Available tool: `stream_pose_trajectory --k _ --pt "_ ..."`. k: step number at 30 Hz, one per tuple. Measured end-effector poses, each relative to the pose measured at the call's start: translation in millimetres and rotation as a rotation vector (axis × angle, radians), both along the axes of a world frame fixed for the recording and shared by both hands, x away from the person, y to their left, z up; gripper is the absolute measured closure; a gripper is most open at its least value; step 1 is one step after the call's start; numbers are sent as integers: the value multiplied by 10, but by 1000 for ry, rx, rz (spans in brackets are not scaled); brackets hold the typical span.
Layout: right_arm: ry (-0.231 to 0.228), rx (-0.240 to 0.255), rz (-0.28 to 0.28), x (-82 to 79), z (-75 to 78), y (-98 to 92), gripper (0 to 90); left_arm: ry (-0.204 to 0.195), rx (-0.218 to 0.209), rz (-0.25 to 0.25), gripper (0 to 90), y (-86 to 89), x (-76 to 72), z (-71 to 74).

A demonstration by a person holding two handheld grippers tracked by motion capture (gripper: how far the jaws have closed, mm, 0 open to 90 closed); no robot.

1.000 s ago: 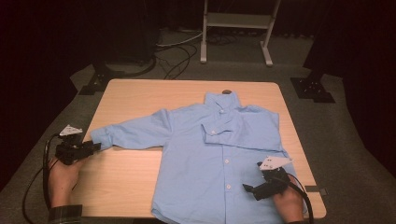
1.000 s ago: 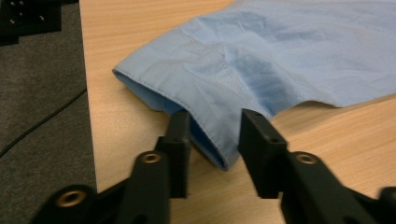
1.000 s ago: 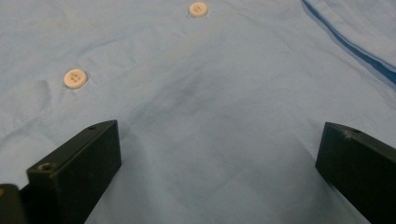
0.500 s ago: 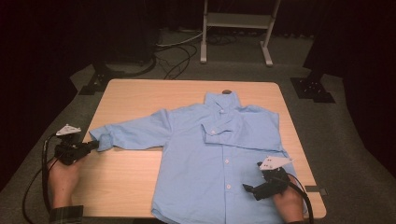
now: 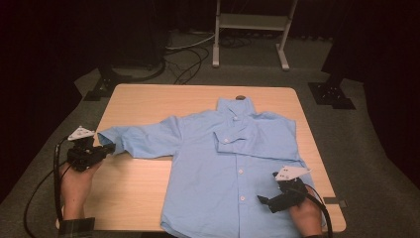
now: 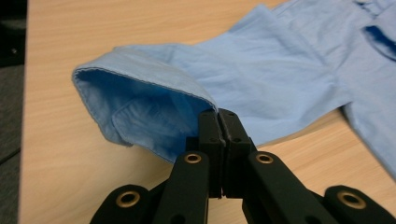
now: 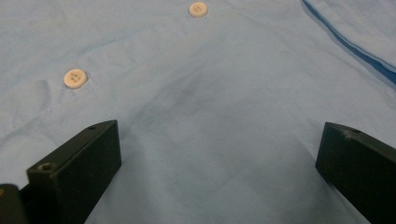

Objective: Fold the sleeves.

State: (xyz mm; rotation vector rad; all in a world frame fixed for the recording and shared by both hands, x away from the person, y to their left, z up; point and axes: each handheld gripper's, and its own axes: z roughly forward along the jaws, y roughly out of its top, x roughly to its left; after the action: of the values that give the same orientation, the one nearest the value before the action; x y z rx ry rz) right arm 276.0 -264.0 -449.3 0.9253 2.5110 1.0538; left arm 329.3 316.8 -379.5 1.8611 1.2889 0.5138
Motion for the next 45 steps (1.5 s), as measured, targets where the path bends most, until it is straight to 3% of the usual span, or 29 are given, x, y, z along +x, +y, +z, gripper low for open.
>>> stream_pose_trajectory --k 5,18,23,45 --pt "0 0 0 0 0 0 0 -42 -41 -70 891 -144 1 71" --pt "0 0 0 1 0 0 0 -108 -139 -212 892 -491 146 116" --pt "0 0 0 0 0 0 0 -101 -141 -235 891 -640 237 90" --pt "0 0 0 0 0 0 0 -138 -174 -338 891 -1140 520 101"
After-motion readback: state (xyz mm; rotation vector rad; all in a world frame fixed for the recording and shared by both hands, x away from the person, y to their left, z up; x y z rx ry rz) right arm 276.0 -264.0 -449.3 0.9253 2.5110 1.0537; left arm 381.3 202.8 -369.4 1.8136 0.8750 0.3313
